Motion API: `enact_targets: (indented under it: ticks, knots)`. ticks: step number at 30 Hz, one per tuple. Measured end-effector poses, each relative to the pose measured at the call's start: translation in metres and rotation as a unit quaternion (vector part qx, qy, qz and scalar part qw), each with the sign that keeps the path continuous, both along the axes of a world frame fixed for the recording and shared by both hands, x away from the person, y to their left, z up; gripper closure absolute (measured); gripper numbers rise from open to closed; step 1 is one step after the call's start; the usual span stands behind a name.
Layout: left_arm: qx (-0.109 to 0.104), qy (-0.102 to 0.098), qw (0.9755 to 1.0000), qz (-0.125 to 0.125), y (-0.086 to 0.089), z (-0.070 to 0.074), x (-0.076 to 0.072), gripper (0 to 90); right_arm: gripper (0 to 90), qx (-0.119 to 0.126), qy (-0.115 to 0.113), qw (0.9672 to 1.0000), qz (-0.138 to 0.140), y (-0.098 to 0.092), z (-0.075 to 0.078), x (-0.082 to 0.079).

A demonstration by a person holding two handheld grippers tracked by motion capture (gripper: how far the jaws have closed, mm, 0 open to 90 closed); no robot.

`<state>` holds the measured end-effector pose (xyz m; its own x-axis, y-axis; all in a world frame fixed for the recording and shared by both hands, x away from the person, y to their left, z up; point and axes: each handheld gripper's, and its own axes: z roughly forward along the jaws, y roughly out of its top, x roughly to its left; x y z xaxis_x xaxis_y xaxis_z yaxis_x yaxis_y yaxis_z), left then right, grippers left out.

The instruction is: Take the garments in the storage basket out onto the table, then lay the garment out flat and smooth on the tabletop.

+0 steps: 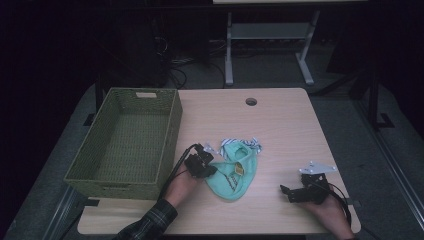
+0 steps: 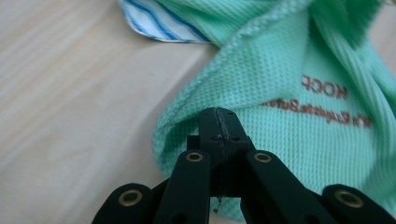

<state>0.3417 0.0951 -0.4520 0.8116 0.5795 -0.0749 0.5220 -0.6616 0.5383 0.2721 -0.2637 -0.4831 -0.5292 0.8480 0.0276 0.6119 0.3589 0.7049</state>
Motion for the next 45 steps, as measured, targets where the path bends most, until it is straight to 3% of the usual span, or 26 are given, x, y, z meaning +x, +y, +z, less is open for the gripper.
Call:
enact_targets:
  ticks: [5,10,14,31,36,45]
  knots:
    - [-0.008,0.006,0.9999,-0.012,0.006,-0.001,-0.011,89.6,2.6,-0.001,-0.001,1.0,0.009,-0.002,0.0,0.001]
    - [-0.016,0.001,0.9997,-0.017,0.009,-0.002,-0.013,89.7,2.6,0.001,0.012,0.9999,0.011,-0.002,0.003,0.004]
    - [-0.018,0.003,0.9997,-0.019,0.01,-0.002,-0.012,89.7,3.8,0.002,-0.002,0.9999,0.017,-0.001,0.009,0.008]
    - [-0.014,0.001,0.9997,-0.02,0.009,-0.002,-0.012,89.7,51.3,0.046,-0.028,0.9967,0.061,0.025,0.042,0.055]
    - [-0.013,0.001,0.9997,-0.02,0.008,-0.002,-0.012,89.7,62.4,0.047,-0.019,0.9957,0.077,0.035,0.041,0.074]
    - [-0.011,0.0,0.9997,-0.02,0.008,-0.002,-0.013,89.7,71.4,0.051,-0.005,0.9944,0.093,0.053,0.033,0.1]
